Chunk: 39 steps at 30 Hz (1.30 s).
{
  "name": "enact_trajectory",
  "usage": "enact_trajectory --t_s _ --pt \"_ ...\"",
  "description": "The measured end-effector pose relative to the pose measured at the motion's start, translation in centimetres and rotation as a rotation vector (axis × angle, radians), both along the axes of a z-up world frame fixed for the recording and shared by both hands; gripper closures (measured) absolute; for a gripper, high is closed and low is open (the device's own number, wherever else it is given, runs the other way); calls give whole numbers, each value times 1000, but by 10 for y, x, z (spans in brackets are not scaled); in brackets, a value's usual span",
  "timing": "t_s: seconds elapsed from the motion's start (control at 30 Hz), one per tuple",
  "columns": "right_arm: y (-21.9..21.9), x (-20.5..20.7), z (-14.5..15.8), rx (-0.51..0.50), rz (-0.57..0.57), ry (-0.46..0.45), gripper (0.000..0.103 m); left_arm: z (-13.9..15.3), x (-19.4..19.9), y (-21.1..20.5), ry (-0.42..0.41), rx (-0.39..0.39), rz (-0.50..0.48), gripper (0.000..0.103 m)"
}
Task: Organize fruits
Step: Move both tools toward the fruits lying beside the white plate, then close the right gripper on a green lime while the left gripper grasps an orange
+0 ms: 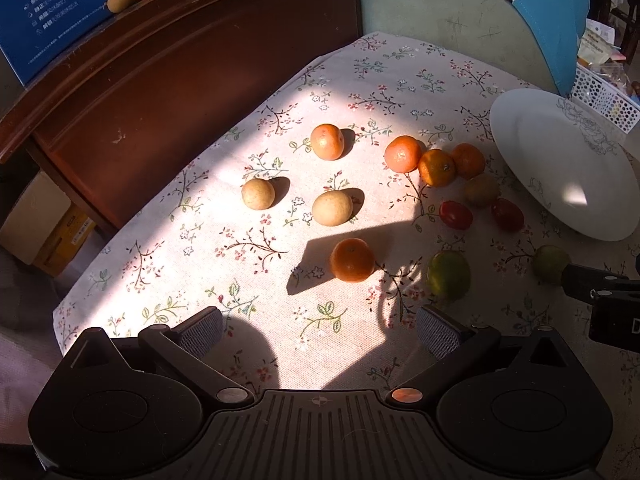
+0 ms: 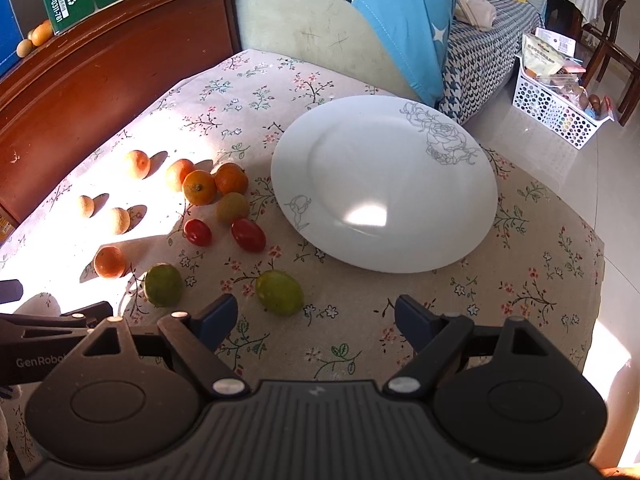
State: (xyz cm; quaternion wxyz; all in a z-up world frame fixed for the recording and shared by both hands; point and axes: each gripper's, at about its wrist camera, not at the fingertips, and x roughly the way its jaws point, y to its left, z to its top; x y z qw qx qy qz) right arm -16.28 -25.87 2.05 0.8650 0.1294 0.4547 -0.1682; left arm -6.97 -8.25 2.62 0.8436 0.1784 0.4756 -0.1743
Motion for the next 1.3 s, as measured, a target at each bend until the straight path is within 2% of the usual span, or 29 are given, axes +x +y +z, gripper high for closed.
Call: enact_trajectory --t_s 0.27,0.47,0.67,0.87,1.17,1.23,1.3 --pt "-7 -12 -3 72 -27 -24 18 8 16 13 16 18 -65 1" --pt "0 -2 -7 76 -3 -32 27 7 14 17 10 -45 -76 1" --pt "3 7 -16 90 -3 -21 42 1 22 18 11 -73 -59 13" --pt "4 15 -20 103 -9 -28 50 -9 35 21 47 -106 -25 27" --pt "6 23 -29 102 -6 -17 63 -18 37 5 44 -120 -57 33" --pt "6 24 -29 99 -6 -22 66 -21 37 1 45 -118 -69 39" --pt "7 24 -30 94 -6 -27 71 -25 37 -1 59 -119 -76 50"
